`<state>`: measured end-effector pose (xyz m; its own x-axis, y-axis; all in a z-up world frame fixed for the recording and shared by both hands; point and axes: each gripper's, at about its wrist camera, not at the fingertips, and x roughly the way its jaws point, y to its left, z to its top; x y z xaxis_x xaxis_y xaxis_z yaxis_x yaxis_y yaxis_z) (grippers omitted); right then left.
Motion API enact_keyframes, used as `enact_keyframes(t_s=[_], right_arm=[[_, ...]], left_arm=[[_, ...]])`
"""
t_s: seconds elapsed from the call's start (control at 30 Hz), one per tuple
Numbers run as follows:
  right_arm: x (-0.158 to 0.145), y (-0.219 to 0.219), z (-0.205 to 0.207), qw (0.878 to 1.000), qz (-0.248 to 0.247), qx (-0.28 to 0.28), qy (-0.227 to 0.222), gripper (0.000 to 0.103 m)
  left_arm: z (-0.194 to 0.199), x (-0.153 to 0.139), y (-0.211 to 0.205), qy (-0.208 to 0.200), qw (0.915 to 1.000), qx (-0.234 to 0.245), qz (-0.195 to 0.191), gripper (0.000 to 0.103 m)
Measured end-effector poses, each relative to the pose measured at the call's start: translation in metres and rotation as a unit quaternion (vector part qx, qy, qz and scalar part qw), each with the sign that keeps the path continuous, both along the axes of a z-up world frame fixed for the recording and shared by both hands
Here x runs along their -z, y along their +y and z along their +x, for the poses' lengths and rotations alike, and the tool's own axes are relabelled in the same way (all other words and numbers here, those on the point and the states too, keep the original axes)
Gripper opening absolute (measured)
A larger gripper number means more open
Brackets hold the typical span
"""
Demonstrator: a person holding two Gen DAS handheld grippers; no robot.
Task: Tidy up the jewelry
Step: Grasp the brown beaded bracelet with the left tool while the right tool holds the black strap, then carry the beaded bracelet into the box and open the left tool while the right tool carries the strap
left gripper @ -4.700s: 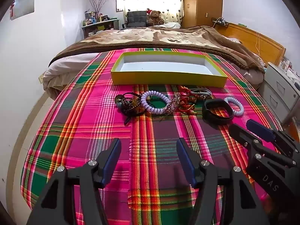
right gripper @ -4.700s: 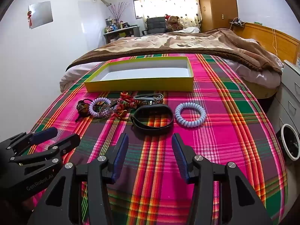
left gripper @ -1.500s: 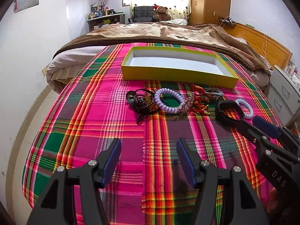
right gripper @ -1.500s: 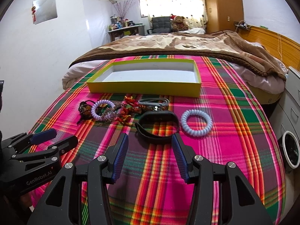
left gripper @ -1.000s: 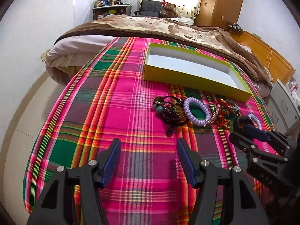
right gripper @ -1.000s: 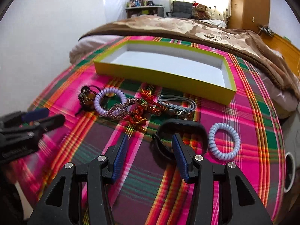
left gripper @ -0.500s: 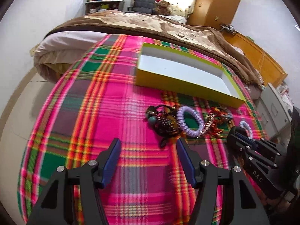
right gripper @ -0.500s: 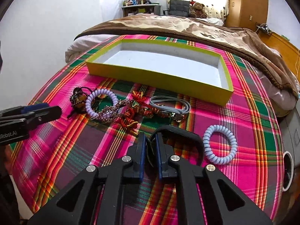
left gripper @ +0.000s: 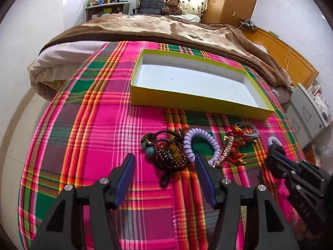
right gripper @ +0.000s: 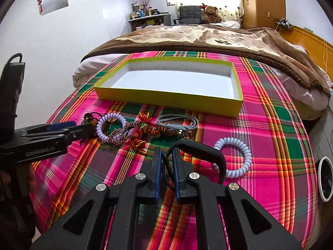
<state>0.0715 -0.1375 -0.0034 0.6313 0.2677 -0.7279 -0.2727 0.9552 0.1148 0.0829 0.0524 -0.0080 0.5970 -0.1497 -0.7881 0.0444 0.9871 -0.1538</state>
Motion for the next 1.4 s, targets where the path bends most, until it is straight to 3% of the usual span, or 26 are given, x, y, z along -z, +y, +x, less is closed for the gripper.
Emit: enact_keyframes(t_s=[0.1,0.23,0.3,0.9,1.1,1.4], right_arm=[[-0.001,-0.002,0.000,1.000,0.005,0.004,0.000,0.010],[0.000,-0.005,0.001,1.000,0.011,0.008,0.002,0.010],[0.001,-0.005,0.001,1.000,0.012,0.007,0.002,0.010],[-0.023,-0.012,-0.004,1.000,0.014,0.004,-0.028,0.010],[-0.049,-0.016,0.009,0.999,0.012,0.001,-0.052,0.010],[-0.062,-0.019,0.069,0.998,-0.013,0.010,-0.059,0.010]], left_arm=[[0.005,0.007,0.001,0.013,0.9999,-0.002,-0.004,0.043],[0.004,0.006,0.002,0.008,0.9999,-0.008,-0.006,0.037],[0.005,0.007,0.002,0.011,0.9999,-0.004,-0.009,0.027],[-0.014,-0.030,0.018,-0.043,0.9987,-0.009,-0.025,0.026],[0.003,-0.045,0.018,-0.054,0.9980,-0.007,-0.030,0.026],[0.049,-0.058,0.011,-0.059,0.9980,0.001,-0.025,0.026]])
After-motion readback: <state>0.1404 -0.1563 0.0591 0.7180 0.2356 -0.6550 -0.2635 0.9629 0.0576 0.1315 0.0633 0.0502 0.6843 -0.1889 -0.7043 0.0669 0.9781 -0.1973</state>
